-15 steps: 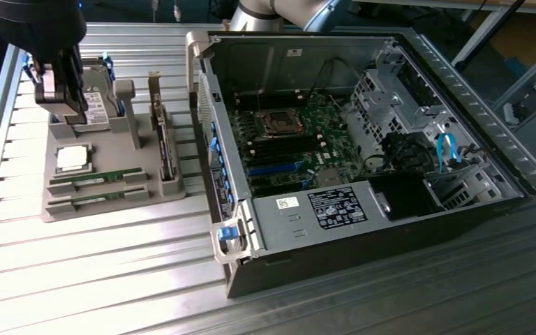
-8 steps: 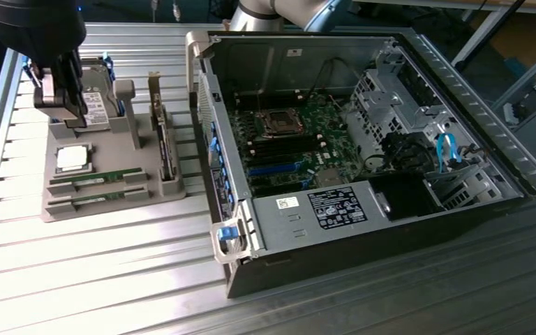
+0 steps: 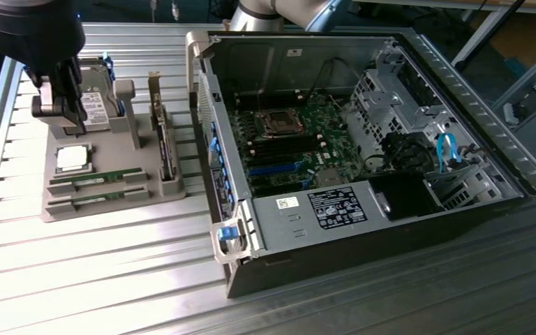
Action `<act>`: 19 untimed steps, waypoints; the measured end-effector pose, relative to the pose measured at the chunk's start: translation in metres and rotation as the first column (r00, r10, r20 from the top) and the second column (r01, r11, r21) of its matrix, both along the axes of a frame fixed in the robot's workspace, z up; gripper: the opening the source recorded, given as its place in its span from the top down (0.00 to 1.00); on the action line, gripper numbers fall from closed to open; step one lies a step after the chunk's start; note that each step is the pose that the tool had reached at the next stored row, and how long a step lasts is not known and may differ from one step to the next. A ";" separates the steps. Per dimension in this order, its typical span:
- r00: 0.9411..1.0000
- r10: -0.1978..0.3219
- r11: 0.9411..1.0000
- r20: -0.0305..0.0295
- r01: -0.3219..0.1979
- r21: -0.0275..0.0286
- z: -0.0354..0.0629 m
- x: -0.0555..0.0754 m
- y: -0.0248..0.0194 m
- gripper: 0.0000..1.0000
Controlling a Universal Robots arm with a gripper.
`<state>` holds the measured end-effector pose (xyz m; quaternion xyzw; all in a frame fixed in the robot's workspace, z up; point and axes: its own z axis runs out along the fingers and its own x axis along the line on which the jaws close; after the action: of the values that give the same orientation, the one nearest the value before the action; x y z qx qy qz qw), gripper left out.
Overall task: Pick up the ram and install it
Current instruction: 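Pick up the ram and move it above insertion slot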
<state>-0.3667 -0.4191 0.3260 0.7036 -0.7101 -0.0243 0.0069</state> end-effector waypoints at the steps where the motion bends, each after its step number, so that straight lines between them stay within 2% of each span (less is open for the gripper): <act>1: 1.000 0.000 1.000 0.000 0.000 0.000 0.0000 0.000 -0.0013 0.70; 6: 1.000 0.000 1.000 0.000 0.000 0.000 0.0000 0.000 -0.0098 0.70; 12: 1.000 0.000 1.000 0.000 0.000 0.000 -0.0016 0.000 -0.0100 0.70; 19: 1.000 0.000 1.000 0.000 0.000 0.000 -0.0155 -0.001 -0.0099 0.70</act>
<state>-0.3672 -0.4291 0.3105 0.7036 -0.7101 -0.0243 0.0069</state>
